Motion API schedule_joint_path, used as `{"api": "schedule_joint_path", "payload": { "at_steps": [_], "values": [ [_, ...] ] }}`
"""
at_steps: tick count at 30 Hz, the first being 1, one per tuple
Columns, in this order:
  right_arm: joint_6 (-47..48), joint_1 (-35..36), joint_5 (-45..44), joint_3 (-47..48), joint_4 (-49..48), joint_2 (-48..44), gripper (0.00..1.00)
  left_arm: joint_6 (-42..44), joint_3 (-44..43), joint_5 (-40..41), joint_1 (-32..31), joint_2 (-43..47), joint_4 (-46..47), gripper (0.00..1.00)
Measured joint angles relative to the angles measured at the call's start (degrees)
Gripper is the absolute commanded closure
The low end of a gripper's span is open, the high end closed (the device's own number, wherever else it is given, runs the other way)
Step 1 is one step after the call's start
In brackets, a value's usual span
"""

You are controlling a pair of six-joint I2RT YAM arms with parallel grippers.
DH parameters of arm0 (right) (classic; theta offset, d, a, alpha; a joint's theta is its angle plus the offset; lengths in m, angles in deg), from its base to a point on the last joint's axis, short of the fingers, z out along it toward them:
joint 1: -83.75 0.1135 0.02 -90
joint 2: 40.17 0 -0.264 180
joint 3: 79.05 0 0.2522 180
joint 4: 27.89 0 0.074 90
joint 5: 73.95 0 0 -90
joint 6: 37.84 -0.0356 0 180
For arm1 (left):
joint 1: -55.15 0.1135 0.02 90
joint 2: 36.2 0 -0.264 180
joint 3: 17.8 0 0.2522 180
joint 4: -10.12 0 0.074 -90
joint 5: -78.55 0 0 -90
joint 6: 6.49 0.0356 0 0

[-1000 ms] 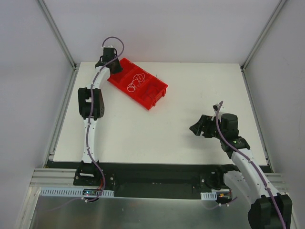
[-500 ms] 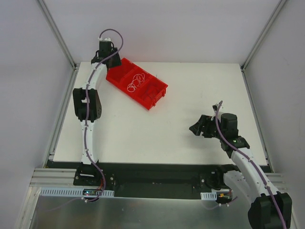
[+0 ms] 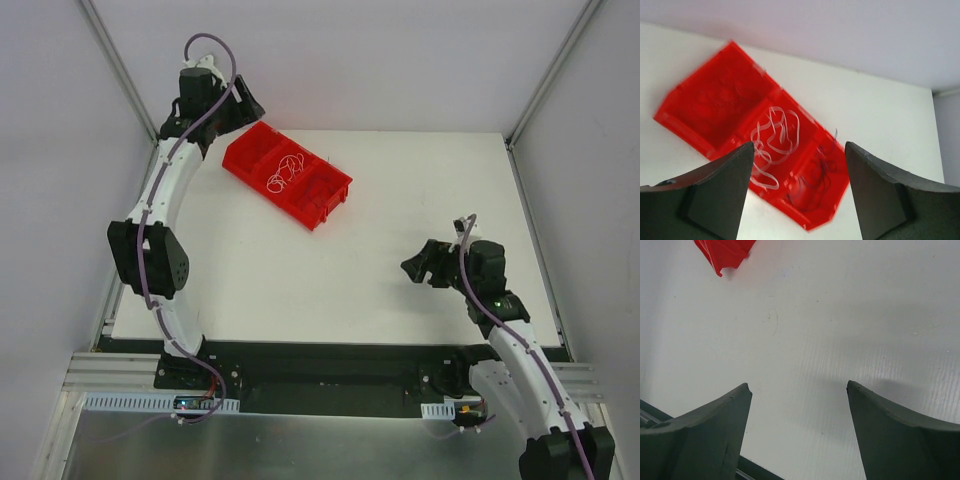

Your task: Untangle the cables

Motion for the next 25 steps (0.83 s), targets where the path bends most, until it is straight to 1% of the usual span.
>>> {"api": "schedule_joint_path", "payload": {
  "at_steps": [3,5,9,10,13,15,17,20,22,25],
  "values": [
    [0.0,0.0,-1.1,-0.1,0.3,-2.6,0.14,-1.6,8.2,-1.6,-3.0,5.0,0.3,0.25],
    [-0.1,0.0,-2.1,-0.6,0.5,-4.9,0.11,-1.9,14.3,-2.1,-5.9,8.5,1.0,0.25],
    [-0.4,0.0,-4.3,-2.7,0.9,-11.0,0.0,-0.3,31.9,-1.0,-15.4,20.2,5.1,0.25],
    [-0.5,0.0,-4.9,-3.5,1.0,-12.9,0.04,1.0,36.9,-0.2,-18.6,24.1,6.9,0.24],
    [-0.9,0.0,-6.3,-5.1,1.7,-18.7,0.04,4.6,50.9,1.5,-27.6,36.9,13.5,0.2],
    [-1.2,0.0,-7.2,-5.5,2.7,-22.6,0.04,6.4,59.7,1.6,-32.2,46.2,18.6,0.16],
    [-1.4,0.0,-8.1,-5.7,3.3,-25.7,0.04,6.9,66.3,2.1,-33.8,53.8,22.1,0.14],
    [-1.8,0.0,-9.6,-6.3,4.0,-29.4,0.04,6.9,75.2,3.3,-34.3,64.0,25.4,0.11],
    [-1.9,0.0,-10.1,-7.2,3.7,-30.9,0.04,6.9,79.2,4.3,-34.4,69.2,25.7,0.11],
    [-2.2,0.0,-10.0,-8.9,4.1,-32.9,0.04,6.8,81.9,5.9,-34.4,74.8,24.6,0.1]
  ]
}}
